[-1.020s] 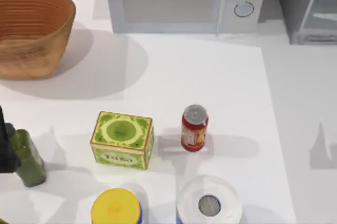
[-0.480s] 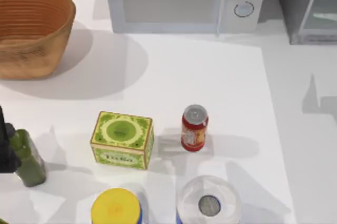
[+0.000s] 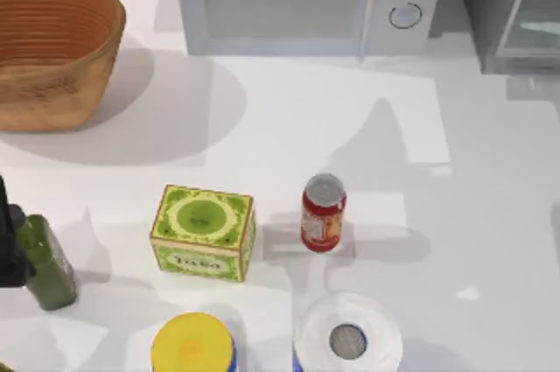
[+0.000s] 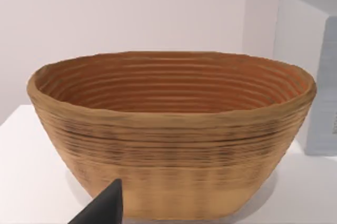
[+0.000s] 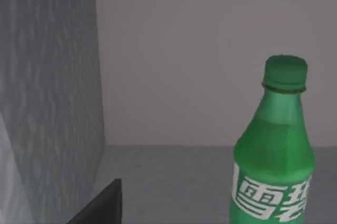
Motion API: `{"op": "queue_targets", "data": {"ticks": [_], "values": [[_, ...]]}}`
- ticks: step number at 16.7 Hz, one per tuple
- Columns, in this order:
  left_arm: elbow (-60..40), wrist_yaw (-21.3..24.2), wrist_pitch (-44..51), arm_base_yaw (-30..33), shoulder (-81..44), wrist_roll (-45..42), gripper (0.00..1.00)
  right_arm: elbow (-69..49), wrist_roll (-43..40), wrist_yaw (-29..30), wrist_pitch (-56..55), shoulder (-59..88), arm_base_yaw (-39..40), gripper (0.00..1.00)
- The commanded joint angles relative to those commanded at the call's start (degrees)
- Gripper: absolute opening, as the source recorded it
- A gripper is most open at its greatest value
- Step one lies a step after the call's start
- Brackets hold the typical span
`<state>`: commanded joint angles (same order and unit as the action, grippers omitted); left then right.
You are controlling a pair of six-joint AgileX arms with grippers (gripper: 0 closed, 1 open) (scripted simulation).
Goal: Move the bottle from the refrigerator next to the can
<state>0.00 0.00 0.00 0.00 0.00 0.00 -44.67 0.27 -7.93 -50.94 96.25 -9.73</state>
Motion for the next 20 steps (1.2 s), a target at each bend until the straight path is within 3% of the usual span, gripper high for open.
{"op": "queue_targets", "data": {"ticks": [7, 15, 20], "values": [[0.00, 0.00, 0.00, 0.00, 0.00, 0.00, 1.00, -12.27, 0.45, -2.34, -14.01, 25.89, -2.55, 1.00], [0.00, 0.00, 0.00, 0.00, 0.00, 0.00, 1.00, -13.30, 0.50, -2.45, -15.06, 27.84, -2.45, 1.00], [0.00, 0.00, 0.00, 0.00, 0.00, 0.00, 1.00, -21.06, 0.48, -1.78, -11.57, 31.86, -2.06, 1.00]]}}
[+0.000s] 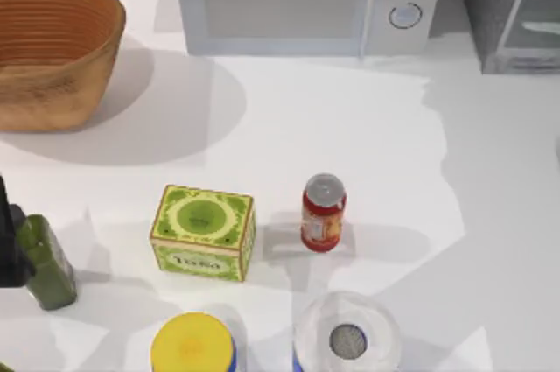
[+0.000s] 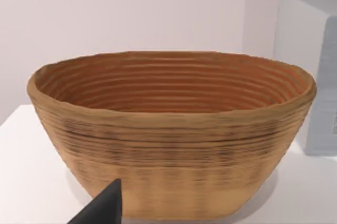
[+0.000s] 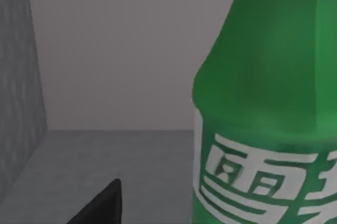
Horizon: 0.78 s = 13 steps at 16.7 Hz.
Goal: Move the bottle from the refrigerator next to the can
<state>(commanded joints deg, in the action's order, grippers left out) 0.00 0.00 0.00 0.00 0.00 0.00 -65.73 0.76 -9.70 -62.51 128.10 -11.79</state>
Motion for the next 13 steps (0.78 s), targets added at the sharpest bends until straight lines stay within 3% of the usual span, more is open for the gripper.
{"op": "queue_targets", "data": {"ticks": [5, 9, 13], "values": [[0.00, 0.00, 0.00, 0.00, 0.00, 0.00, 1.00, -8.92, -0.05, 0.68, 4.47, 4.43, 0.65, 1.00], [0.00, 0.00, 0.00, 0.00, 0.00, 0.00, 1.00, -9.42, -0.05, 0.73, 4.76, 4.69, 0.70, 1.00], [0.00, 0.00, 0.00, 0.00, 0.00, 0.00, 1.00, -9.42, -0.05, 0.73, 4.76, 4.69, 0.70, 0.70]]}}
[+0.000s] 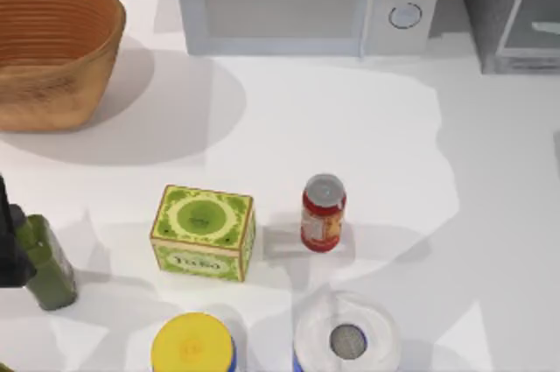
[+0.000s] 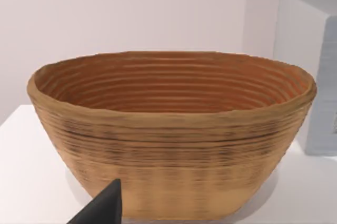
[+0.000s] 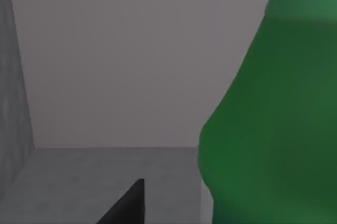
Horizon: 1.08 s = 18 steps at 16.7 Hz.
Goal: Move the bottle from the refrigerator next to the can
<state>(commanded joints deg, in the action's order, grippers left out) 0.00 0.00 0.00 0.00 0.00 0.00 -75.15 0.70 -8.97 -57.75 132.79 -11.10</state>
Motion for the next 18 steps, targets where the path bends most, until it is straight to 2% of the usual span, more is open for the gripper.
{"op": "queue_targets", "data": {"ticks": [9, 18], "values": [[0.00, 0.00, 0.00, 0.00, 0.00, 0.00, 1.00, 0.00, 0.00, 0.00, 0.00, 0.00, 0.00, 0.02], [0.00, 0.00, 0.00, 0.00, 0.00, 0.00, 1.00, 0.05, 0.09, -0.02, 0.00, -0.05, -0.18, 0.00]]}}
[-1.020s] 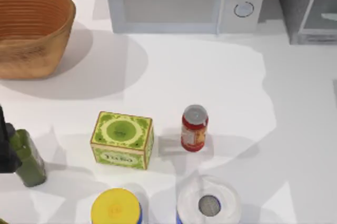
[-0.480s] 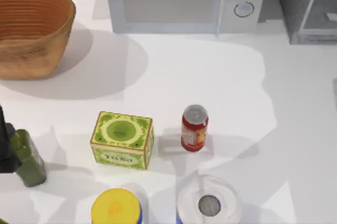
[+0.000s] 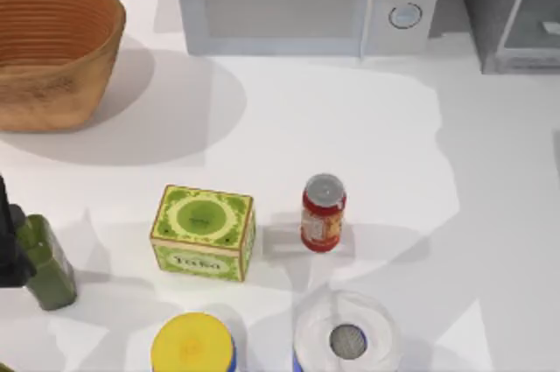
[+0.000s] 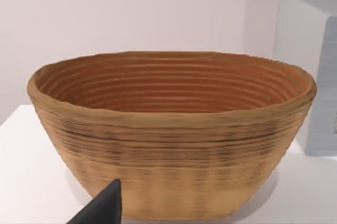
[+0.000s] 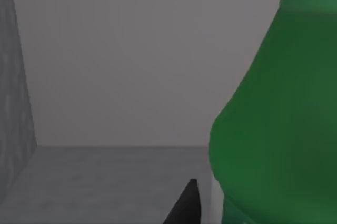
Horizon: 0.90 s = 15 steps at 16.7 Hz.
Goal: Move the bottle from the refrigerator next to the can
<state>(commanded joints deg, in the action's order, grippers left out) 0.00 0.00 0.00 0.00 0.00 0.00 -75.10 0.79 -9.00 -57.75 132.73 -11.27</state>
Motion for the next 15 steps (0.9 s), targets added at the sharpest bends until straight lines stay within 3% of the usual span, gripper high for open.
{"op": "queue_targets", "data": {"ticks": [8, 15], "values": [[0.00, 0.00, 0.00, 0.00, 0.00, 0.00, 1.00, -1.80, 0.07, -0.09, 8.57, -6.72, 0.00, 0.00], [0.00, 0.00, 0.00, 0.00, 0.00, 0.00, 1.00, 0.43, 0.22, -0.36, 7.62, -8.41, -0.33, 0.00]]}}
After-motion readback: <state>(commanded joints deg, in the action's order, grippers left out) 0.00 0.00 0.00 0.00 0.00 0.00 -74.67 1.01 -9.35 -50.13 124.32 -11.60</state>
